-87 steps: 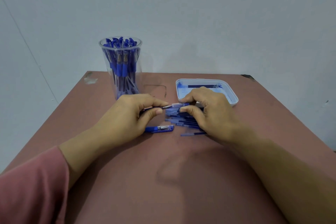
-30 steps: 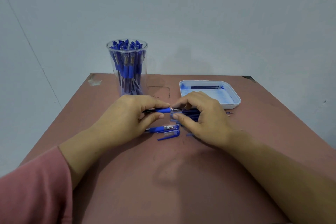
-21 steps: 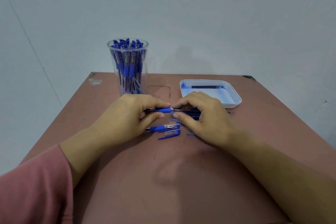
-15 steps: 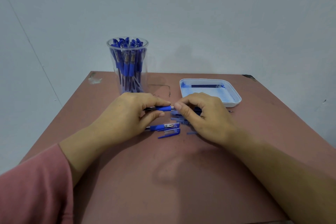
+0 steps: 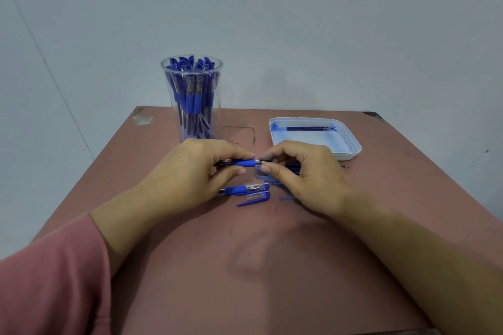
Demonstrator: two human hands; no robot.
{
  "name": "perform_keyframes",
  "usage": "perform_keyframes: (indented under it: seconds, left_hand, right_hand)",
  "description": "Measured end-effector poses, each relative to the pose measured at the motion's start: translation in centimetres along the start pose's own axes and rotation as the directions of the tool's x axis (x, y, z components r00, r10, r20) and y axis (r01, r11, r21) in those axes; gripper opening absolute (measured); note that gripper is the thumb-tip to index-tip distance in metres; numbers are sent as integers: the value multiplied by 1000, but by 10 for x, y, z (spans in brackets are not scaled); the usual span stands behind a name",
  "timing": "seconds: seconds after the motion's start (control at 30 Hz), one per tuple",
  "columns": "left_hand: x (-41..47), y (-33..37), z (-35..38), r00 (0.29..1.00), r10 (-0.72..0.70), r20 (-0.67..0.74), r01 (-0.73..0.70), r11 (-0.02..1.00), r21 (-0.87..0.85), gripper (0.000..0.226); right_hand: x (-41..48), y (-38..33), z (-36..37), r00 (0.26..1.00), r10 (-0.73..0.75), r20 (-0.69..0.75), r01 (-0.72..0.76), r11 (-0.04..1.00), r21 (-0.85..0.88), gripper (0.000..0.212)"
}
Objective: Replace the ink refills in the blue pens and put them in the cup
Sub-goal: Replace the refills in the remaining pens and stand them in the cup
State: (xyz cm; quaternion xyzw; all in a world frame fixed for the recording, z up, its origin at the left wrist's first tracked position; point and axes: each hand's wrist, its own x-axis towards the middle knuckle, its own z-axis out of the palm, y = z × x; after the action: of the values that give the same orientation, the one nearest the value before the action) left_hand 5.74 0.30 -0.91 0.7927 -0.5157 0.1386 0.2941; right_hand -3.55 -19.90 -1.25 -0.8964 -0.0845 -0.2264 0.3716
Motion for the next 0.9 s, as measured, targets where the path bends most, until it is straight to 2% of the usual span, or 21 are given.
perform_keyframes:
  seconds: [0.17,0.27,0.33,0.4,0.47,0.6,0.8,0.9]
  left_hand:
    - [-1,-5,0,997,-71,-22,71,997,-16,26]
    - [-1,-8,-2,995,-92,-24,92,996,8,26]
    - [0,-9,-3,993,-113,-22,114,993,20,26]
    - [0,-9,-3,992,-128,-15,128,991,27,26]
    - [0,-9,-3,992,-127,-8,127,992,28,27]
    - [0,-8,-2,991,-132,-5,132,991,16,27]
    - [0,-6,-2,992,-124,-5,124,992,19,27]
    - [0,-6,-1,994,-110,-4,111,994,16,27]
  right_hand:
    - [0,3,-3,999,-15,-49,15,1000,-14,16]
    - [2,5,-12,999,24,-34,-28,994,-101,32]
    - [2,6,-21,996,55,71,-39,977,-211,30]
    - [0,5,-27,968,74,239,5,949,-316,19]
    - [-1,4,-28,931,73,358,70,926,-370,16]
    - [0,0,-24,891,60,450,161,885,-436,17]
    - [0,-1,-24,899,51,436,146,902,-407,21]
    - [1,0,-28,948,1,319,119,928,-354,20]
